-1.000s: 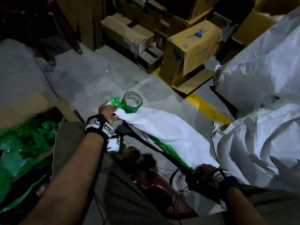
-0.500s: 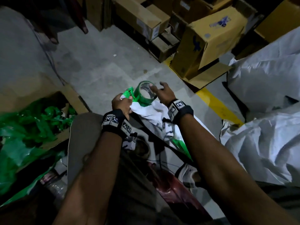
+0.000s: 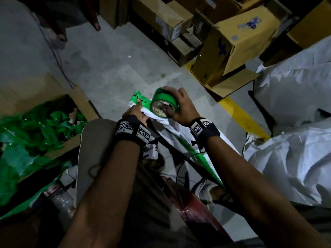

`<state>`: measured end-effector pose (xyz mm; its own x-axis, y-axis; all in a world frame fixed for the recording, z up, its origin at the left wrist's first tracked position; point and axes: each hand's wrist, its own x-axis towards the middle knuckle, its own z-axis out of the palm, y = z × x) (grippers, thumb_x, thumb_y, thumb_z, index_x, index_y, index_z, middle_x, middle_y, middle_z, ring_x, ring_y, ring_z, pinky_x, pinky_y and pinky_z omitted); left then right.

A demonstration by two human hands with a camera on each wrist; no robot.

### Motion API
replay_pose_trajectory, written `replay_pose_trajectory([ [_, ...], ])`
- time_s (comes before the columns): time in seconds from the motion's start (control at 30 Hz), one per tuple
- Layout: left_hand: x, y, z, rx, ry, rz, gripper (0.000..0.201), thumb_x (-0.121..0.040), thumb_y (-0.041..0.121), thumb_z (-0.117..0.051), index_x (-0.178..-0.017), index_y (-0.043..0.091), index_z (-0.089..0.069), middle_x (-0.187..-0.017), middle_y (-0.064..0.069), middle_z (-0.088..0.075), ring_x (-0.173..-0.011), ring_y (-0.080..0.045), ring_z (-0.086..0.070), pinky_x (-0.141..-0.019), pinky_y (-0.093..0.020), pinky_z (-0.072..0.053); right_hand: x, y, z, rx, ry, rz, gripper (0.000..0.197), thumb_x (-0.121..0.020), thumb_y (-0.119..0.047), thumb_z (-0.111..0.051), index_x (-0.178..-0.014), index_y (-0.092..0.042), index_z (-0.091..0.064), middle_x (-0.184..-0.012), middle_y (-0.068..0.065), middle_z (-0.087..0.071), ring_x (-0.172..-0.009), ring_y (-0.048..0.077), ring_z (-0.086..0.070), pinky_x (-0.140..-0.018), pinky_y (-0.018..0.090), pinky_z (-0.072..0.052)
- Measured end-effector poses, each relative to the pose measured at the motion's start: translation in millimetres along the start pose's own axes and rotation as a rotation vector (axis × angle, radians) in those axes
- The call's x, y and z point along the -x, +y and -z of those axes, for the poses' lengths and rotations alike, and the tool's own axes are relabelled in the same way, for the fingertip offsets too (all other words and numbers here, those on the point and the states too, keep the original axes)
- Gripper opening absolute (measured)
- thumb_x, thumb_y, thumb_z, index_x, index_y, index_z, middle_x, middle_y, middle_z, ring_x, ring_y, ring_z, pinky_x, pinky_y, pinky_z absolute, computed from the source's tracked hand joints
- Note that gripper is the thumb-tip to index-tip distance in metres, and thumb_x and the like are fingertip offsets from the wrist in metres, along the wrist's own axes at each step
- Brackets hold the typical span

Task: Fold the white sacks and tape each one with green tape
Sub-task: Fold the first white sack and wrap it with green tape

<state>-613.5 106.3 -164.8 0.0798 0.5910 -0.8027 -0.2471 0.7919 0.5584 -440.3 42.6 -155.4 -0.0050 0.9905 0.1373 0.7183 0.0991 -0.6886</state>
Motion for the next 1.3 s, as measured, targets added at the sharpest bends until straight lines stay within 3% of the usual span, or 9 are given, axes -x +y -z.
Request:
replay_pose_trajectory([
  [0.2,23,-23,-18,0.063,-0.128,0.113,0.042,-0.101,0.046,-0.051,-0.089,0.009,-0.066,-0.085,-0.013,-0.069,-0.072,-0.026,-0.066,-0.059,-0.030,-0.054,3,1,-10,-0.153,0.109,-0.121,0.070,-0.075,-0.019,-0.079,-0.138,-0.024,-0.049,-0.132,0.005,-0.058,-0.119,0.025,-0.056,-0.100,0.045,-0.049],
  [0.4,6,-26,-9,-0.103,0.081,-0.055,0.041,-0.104,0.026,-0.045,-0.138,0.004,-0.051,-0.124,-0.014,-0.060,-0.094,-0.028,-0.066,-0.066,-0.037,-0.060,3,-3,-7,-0.029,-0.066,-0.020,0.074,-0.073,-0.016,-0.073,-0.141,-0.023,-0.047,-0.129,0.007,-0.058,-0.111,0.027,-0.053,-0.095,0.043,-0.048],
  [0.53,-33,-35,8,-0.216,0.333,-0.138,0.057,-0.073,0.050,-0.065,-0.107,0.005,-0.067,-0.110,-0.010,-0.072,-0.089,-0.029,-0.071,-0.077,-0.043,-0.061,-2,-5,4,0.065,-0.185,0.042,0.065,-0.082,-0.032,-0.061,-0.145,-0.032,-0.044,-0.107,0.009,-0.050,-0.093,0.026,-0.050,-0.079,0.028,-0.041],
  [0.7,-28,-9,22,-0.173,0.401,-0.216,0.044,-0.075,0.043,-0.058,-0.093,0.003,-0.062,-0.103,-0.010,-0.073,-0.087,-0.026,-0.072,-0.080,-0.044,-0.061,9,6,20,0.351,-0.323,0.042,0.058,-0.079,-0.035,-0.075,-0.135,-0.039,-0.060,-0.092,0.004,-0.043,-0.081,0.029,-0.050,-0.075,0.038,-0.046],
  [0.83,-28,3,21,-0.118,0.433,-0.318,0.048,-0.075,0.044,-0.063,-0.103,0.005,-0.072,-0.097,-0.008,-0.075,-0.087,-0.024,-0.073,-0.081,-0.046,-0.061,37,15,19,0.290,-0.432,-0.120,0.078,-0.066,-0.030,-0.055,-0.142,-0.046,-0.050,-0.087,0.004,-0.044,-0.081,0.027,-0.054,-0.076,0.034,-0.044],
  [1.03,-18,-2,20,-0.050,0.130,-0.174,0.068,-0.077,0.068,-0.064,-0.123,0.019,-0.063,-0.115,-0.003,-0.062,-0.107,-0.022,-0.061,-0.101,-0.048,-0.052,51,9,-7,0.197,-0.366,-0.174,0.076,-0.069,-0.045,-0.048,-0.145,-0.038,-0.050,-0.099,0.001,-0.042,-0.087,0.022,-0.052,-0.080,0.023,-0.037],
  [1.1,-15,-15,10,-0.001,0.027,-0.134,0.078,-0.061,0.076,-0.075,-0.114,0.020,-0.064,-0.121,-0.013,-0.066,-0.104,-0.029,-0.066,-0.093,-0.057,-0.055,51,9,-15,0.204,-0.342,-0.195,0.066,-0.078,-0.037,-0.062,-0.144,-0.036,-0.052,-0.101,0.003,-0.044,-0.094,0.028,-0.057,-0.082,0.022,-0.038],
  [1.2,4,-35,-6,0.098,-0.061,-0.118,0.057,-0.074,0.044,-0.087,-0.112,0.010,-0.061,-0.102,-0.020,-0.072,-0.072,-0.028,-0.073,-0.057,-0.045,-0.060,48,8,-23,0.220,-0.315,-0.175,0.062,-0.082,-0.034,-0.074,-0.141,-0.033,-0.056,-0.102,0.008,-0.049,-0.096,0.030,-0.058,-0.084,0.024,-0.039],
  [1.3,-9,-50,-9,0.023,-0.011,-0.128,0.059,-0.076,0.036,-0.086,-0.122,0.010,-0.059,-0.111,-0.018,-0.071,-0.084,-0.032,-0.073,-0.055,-0.036,-0.057,46,2,-25,0.227,-0.317,-0.137,0.061,-0.078,-0.036,-0.076,-0.137,-0.030,-0.060,-0.098,0.009,-0.051,-0.095,0.030,-0.057,-0.082,0.026,-0.040],
])
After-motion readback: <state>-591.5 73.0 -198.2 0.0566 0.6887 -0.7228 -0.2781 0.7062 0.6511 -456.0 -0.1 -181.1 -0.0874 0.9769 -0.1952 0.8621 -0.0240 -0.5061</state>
